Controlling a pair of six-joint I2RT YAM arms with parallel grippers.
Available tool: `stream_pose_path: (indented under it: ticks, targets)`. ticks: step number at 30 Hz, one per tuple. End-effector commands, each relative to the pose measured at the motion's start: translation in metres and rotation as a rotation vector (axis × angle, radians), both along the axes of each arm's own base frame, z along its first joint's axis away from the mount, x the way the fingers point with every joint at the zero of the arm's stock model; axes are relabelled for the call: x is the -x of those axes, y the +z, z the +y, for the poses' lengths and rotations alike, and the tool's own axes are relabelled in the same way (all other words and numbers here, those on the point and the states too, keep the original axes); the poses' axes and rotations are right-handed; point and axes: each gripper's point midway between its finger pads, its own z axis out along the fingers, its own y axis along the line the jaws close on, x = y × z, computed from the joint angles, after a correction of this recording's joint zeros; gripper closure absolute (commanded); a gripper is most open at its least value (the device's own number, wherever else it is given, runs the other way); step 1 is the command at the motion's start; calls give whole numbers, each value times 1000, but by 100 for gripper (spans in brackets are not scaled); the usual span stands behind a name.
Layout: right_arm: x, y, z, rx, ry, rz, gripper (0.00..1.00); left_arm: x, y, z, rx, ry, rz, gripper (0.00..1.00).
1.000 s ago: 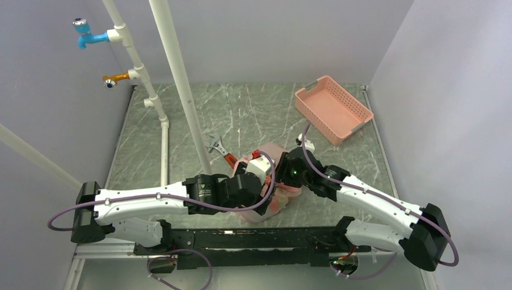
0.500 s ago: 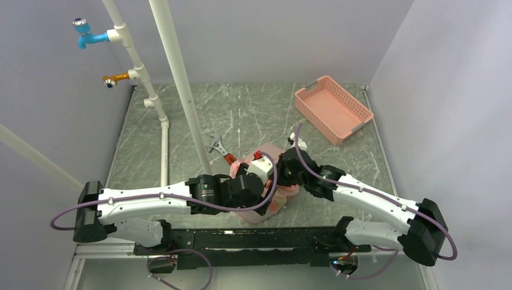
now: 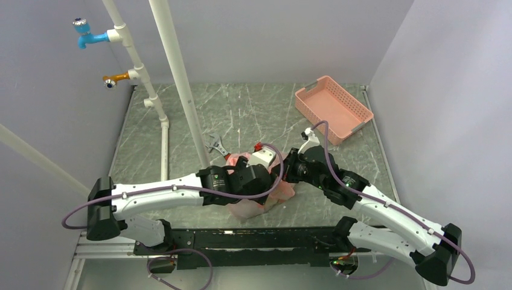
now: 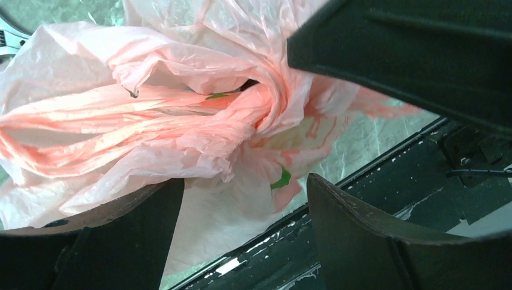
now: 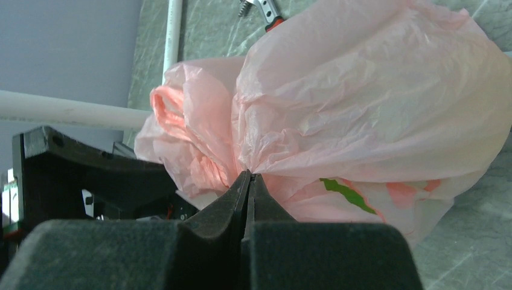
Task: Take the fake fruits out of the plastic bag
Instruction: Untie the plastic bag at the center of the board.
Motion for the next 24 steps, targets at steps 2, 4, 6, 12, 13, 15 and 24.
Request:
stream_pose_path:
  ticks: [2,4,6,12,13,15,24]
  targets:
    - [5,31,13,-71,89,-50,100,-17,14,-5,1,41,-46,20]
    - [6,36,14,-80,96,-54,100,-23,11,-3,-21,61,-56,25]
    - [7,38,10,-70,90,-59,100,-29,8,2,-50,91,-53,34]
    - [-3,43,-19,17,7,-115,100,-29,6,17,-53,107,-61,78]
    - [-6,42,-25,40,-6,-117,100,-27,8,19,-35,103,-60,88]
    - [-13,39,-38,82,-39,-128,100,-24,12,21,6,92,-61,94]
    - [-52,8,-111,383,-181,-85,100,-10,27,33,217,68,-71,100]
